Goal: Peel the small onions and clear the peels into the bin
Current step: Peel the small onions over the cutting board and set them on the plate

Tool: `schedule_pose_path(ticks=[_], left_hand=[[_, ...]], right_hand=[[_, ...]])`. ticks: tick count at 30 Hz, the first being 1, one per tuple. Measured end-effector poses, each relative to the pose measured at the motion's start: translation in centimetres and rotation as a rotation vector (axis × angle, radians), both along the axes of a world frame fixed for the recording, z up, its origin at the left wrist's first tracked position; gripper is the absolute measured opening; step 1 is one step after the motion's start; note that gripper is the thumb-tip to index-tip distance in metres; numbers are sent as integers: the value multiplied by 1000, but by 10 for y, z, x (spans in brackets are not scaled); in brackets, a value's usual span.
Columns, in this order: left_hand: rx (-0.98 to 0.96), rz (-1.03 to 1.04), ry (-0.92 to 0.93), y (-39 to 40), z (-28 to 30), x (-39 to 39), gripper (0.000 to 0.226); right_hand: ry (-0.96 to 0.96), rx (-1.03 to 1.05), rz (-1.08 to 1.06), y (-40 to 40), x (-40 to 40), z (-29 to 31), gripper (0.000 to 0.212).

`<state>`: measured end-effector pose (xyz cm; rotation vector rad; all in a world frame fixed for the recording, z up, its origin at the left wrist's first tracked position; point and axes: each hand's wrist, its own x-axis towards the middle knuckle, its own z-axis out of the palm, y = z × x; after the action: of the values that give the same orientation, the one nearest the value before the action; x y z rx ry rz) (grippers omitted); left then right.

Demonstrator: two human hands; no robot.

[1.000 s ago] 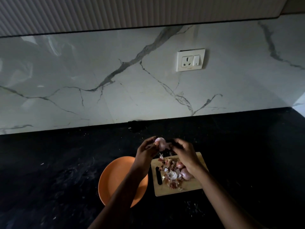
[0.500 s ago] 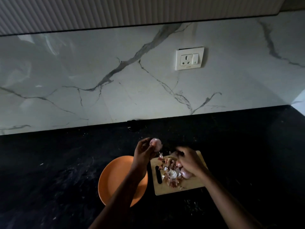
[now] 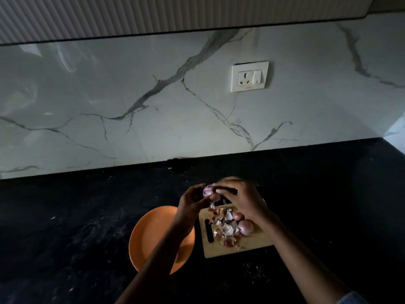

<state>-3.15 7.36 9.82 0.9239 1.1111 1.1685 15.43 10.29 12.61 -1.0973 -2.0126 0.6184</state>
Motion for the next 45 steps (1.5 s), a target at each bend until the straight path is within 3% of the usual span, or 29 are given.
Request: schedule_pose_path(ticks=[13,24,33,45], left_hand=[[36,-49,38,-3,4,1,46],[59,1,59,3,4,4,45],[69,-42,31,4,3,1,37],[50,-99,-87,7,8,-7,43]], right_hand=[[-204,152,-2,-4,0,-11,19],[-24,116,-184,-7,-14,-10,16],[2,145,-227,-11,-16,-9,20],[21,37,-16,-1,-1,-4,28]])
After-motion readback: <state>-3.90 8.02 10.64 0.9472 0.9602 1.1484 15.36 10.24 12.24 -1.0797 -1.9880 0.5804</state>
